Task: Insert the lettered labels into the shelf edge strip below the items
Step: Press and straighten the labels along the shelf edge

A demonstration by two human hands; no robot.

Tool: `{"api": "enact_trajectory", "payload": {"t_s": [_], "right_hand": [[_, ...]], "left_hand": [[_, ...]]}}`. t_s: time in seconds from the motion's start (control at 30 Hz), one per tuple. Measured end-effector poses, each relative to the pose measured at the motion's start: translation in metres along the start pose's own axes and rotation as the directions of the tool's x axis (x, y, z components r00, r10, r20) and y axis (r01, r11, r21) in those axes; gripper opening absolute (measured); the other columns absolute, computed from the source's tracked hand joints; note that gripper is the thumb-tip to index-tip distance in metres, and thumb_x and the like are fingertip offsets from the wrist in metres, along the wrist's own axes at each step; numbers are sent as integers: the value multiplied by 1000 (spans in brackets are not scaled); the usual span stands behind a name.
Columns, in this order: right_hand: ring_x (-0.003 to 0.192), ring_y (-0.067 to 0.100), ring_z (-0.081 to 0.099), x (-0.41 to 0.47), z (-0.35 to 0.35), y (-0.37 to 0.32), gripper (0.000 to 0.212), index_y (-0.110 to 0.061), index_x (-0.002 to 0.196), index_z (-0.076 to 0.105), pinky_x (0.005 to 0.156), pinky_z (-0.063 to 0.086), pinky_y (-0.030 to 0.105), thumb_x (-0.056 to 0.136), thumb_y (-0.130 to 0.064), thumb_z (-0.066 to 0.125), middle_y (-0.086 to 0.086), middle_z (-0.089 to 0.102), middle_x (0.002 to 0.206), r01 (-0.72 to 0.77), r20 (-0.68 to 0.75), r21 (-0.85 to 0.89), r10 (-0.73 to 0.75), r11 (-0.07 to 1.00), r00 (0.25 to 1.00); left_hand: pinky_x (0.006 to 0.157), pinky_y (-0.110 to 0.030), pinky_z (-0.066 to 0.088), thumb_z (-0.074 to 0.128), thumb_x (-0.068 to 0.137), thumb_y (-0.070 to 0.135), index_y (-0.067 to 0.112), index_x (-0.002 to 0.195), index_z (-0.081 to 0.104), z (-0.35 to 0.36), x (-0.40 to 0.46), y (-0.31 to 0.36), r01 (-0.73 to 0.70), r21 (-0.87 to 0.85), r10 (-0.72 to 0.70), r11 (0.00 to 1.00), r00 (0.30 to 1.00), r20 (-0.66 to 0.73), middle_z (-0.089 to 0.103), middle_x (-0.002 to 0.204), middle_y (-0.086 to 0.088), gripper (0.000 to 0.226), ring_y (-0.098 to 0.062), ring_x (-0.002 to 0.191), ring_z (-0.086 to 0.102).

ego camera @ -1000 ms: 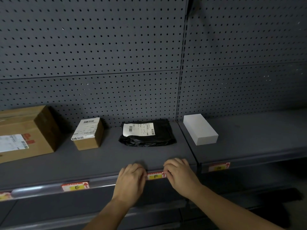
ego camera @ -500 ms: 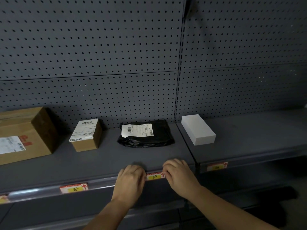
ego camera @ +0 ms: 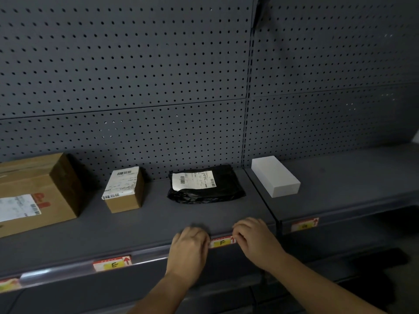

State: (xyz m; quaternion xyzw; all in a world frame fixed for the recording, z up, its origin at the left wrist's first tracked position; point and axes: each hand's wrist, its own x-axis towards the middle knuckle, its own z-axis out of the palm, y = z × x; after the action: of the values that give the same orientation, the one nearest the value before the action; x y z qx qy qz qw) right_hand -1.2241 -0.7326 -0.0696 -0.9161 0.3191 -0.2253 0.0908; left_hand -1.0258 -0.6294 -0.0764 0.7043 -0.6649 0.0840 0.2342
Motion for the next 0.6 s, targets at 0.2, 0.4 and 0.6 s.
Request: {"api": "enact_trajectory", "payload": {"t_s": [0.2, 0.4, 0.6], "right_hand": [[103, 5, 49, -1, 1, 0, 10, -25, 93, 63, 94, 34, 24, 95, -26, 53, -11, 60, 108, -22, 4, 9, 22, 1000, 1000], [102, 6, 52, 0, -1, -1, 6, -25, 91, 65, 90, 30, 21, 91, -24, 58, -11, 62, 106, -34, 10, 32, 34, 999, 999], [104, 7, 52, 16, 12, -36, 7, -28, 92, 65, 89, 34, 27, 88, -33, 63, -14, 61, 105, 17, 21, 60, -18, 998, 1000]], "left_hand": [[70, -28, 42, 69, 78, 20, 30, 78, 60, 4, -2, -2, 8, -36, -7, 999, 1000, 8, 60, 83, 13, 14, -13, 81, 55], [68, -26, 37, 67, 79, 20, 32, 82, 58, -1, -3, 0, 18, -44, -18, 999, 1000, 13, 58, 85, 13, 16, -14, 82, 54], [96, -34, 35, 65, 80, 24, 31, 100, 61, -19, -28, -17, 1, -9, -2, 1000, 999, -37, 59, 109, 11, 21, -14, 109, 52]]}}
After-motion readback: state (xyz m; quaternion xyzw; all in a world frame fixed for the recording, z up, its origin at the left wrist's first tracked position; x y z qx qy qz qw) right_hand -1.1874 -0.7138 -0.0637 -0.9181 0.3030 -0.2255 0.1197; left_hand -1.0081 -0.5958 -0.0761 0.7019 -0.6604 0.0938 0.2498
